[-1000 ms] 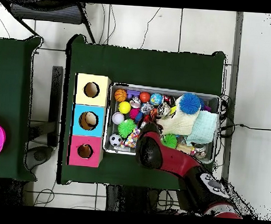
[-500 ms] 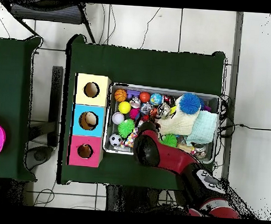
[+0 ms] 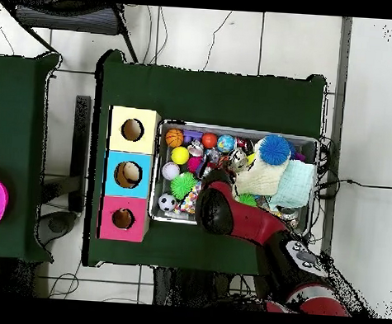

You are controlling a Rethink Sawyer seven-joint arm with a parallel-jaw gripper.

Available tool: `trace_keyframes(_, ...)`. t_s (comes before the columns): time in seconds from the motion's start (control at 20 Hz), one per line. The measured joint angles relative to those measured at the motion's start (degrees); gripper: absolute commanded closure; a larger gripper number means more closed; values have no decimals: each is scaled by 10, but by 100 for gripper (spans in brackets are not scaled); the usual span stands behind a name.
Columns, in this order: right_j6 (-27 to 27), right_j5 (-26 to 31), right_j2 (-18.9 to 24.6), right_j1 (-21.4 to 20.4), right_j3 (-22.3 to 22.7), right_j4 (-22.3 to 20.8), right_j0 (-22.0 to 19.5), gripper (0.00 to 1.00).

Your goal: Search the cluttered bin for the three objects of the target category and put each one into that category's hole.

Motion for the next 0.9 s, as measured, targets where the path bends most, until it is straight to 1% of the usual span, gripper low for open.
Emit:
trace_keyframes(0.5, 0, 0, -30, 0, -12, 2, 31, 0)
trace_keyframes(0.9, 0, 3, -45, 1, -12, 2, 32, 0)
